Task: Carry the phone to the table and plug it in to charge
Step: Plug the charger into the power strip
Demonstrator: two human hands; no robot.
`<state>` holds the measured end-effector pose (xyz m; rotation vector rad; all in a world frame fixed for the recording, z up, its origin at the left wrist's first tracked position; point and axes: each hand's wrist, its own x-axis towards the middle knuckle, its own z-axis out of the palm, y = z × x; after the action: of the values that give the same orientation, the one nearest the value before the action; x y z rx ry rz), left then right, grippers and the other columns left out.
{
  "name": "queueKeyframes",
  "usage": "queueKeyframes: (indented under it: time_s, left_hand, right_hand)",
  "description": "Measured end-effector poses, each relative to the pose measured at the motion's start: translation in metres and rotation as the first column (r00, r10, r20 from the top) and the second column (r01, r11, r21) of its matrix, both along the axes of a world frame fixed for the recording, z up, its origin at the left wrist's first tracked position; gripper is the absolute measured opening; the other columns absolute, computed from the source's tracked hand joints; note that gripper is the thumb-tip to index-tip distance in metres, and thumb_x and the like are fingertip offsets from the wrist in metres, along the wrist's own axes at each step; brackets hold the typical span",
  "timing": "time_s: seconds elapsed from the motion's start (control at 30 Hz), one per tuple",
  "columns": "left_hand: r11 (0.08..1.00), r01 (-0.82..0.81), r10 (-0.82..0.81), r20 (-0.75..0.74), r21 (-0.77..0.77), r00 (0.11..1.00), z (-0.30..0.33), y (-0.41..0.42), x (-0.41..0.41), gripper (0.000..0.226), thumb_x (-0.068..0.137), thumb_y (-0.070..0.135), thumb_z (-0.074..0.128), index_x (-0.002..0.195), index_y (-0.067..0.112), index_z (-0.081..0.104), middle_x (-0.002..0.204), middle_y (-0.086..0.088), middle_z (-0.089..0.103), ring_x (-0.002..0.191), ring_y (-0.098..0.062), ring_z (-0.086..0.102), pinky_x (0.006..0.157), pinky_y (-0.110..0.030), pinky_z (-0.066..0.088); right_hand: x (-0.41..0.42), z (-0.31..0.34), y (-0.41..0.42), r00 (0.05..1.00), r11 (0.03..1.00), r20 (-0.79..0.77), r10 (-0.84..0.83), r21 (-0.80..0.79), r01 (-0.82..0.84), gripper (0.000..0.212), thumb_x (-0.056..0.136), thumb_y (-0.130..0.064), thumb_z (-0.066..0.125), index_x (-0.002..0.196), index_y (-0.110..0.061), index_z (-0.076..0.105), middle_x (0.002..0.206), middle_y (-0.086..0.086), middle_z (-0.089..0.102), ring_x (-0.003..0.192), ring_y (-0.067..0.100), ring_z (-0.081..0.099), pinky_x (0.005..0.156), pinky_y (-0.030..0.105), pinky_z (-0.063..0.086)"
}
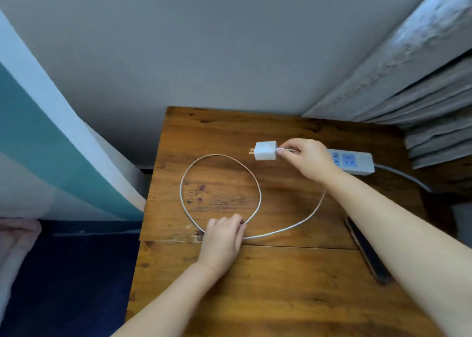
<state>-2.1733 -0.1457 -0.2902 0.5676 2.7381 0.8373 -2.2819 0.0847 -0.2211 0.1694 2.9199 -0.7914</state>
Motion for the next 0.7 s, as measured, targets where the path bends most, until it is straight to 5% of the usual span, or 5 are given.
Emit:
queueKeyframes:
  time_s: [0.1,0.23,0.5,0.7]
  left_hand:
    - [0.997,0.025,-0.027,0.03,0.069,0.999,0.001,0.034,0.004,0.011,0.091,0.02,0.052,0.09,0.01,0.057,0.073,-0.006,0.065,0.073,-0.028,0.059,0.071,-0.037,0.04]
    - [0.987,-0.004,-0.002,0.036,0.162,0.999,0.001,0.068,0.012,0.008,0.091,0.019,0.053,0.092,0.013,0.058,0.079,-0.004,0.069,0.077,-0.025,0.061,0.073,-0.033,0.039]
    - [0.988,-0.039,0.032,0.047,0.151,0.998,-0.006,0.104,0.02,0.008,0.091,0.022,0.053,0.091,0.015,0.058,0.085,-0.003,0.07,0.081,-0.025,0.06,0.075,-0.032,0.039]
    - [0.987,-0.042,0.036,0.04,0.156,0.999,-0.003,0.116,0.018,0.01,0.091,0.022,0.053,0.093,0.016,0.059,0.086,-0.004,0.07,0.08,-0.024,0.059,0.073,-0.03,0.038]
  right_hand:
    - [0.012,0.018,0.062,0.985,0.987,0.057,-0.16,0.027,0.159,0.022,0.086,-0.037,0.06,0.098,-0.022,0.072,0.101,0.001,0.071,0.088,0.014,0.054,0.07,0.029,0.039]
    - [0.023,0.028,0.122,0.972,0.943,0.1,-0.212,0.281,0.176,0.025,0.087,-0.036,0.06,0.103,-0.02,0.071,0.108,0.005,0.07,0.096,0.023,0.059,0.076,0.038,0.049]
    - [0.027,0.025,0.166,0.986,0.859,0.113,-0.121,0.51,0.047,0.025,0.089,-0.034,0.057,0.107,-0.022,0.069,0.102,0.006,0.07,0.089,0.026,0.061,0.058,0.03,0.039]
    - [0.02,0.027,0.159,0.989,0.856,0.121,-0.087,0.517,0.012,0.026,0.091,-0.03,0.054,0.11,-0.018,0.067,0.103,0.009,0.069,0.088,0.027,0.062,0.063,0.034,0.049]
